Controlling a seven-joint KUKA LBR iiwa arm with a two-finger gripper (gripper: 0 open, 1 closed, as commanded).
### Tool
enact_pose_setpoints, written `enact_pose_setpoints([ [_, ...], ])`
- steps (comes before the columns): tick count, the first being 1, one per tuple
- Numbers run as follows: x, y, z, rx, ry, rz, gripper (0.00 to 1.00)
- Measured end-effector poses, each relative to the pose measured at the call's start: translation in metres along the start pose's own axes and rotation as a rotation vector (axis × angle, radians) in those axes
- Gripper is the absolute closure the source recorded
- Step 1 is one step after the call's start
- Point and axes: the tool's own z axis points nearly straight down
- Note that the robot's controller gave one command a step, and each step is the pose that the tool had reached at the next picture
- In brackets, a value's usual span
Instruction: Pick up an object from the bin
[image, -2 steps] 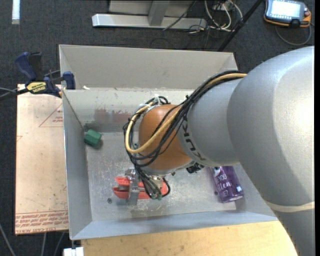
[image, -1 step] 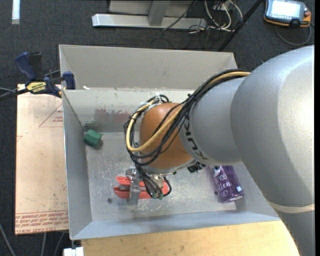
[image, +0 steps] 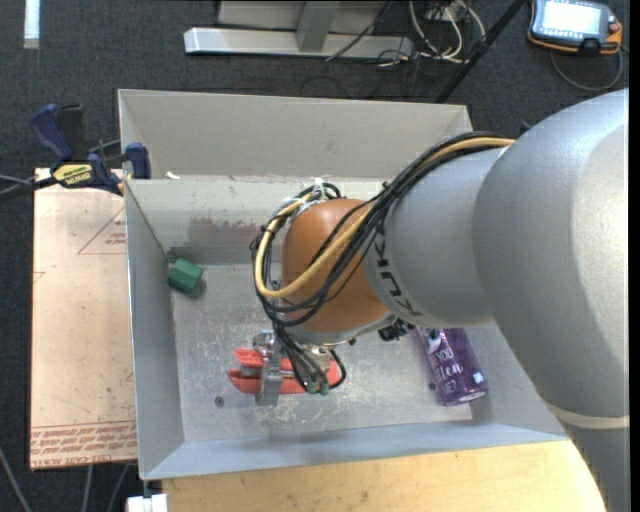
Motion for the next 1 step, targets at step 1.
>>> enact_pose_setpoints([
  [1,0.0004,0.0001,-0.0139,0.000,0.002,0.000,1.00],
])
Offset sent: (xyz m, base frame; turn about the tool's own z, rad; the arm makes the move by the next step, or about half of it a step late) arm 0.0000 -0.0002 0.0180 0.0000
